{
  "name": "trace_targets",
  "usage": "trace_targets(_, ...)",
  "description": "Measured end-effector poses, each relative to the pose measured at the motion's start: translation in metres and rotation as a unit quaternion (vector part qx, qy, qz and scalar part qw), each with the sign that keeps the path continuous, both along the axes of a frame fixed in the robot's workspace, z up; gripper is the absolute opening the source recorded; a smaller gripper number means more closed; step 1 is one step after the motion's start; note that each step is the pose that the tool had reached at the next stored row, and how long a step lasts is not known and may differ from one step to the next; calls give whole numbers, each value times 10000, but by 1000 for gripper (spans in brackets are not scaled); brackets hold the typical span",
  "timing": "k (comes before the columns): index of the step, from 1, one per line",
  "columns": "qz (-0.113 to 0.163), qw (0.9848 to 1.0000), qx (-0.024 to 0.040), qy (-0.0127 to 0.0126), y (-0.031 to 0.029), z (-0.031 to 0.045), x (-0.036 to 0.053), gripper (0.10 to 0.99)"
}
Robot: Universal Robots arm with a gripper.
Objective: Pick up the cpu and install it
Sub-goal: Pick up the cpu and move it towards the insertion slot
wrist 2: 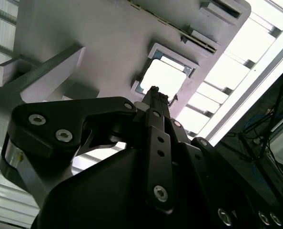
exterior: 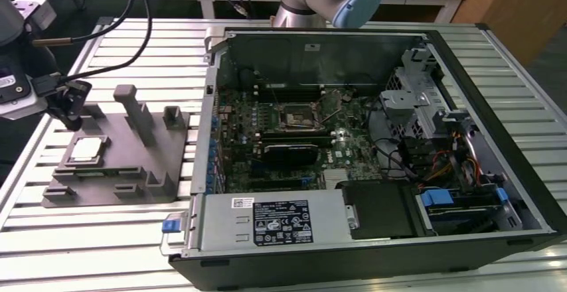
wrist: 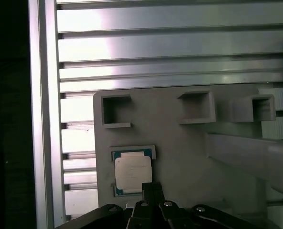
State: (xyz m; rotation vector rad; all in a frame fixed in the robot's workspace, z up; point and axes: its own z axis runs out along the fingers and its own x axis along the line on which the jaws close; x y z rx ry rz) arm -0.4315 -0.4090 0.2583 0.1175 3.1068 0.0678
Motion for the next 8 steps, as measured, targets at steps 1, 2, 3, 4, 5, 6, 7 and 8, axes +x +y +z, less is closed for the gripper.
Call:
trace_targets(1,0,10000,0,0,-1,-10,-3,106)
trace_targets(2,0,10000,0,0,-1,-21,-6,106)
trace_targets(3,0,10000,0,0,-2,-30,-10,106)
trace_targets(4,0,10000,0,0,-2,-41,-12,106)
trace_targets(5,0,10000,0,-1,-3,-53,-15,106)
trace_targets(6,0,10000,0,0,-4,-65,-17,106)
trace_targets(7,0,10000,0,0,-5,-77,-19,106)
trace_targets(8,0,10000,0,0,-6,-89,-21,106)
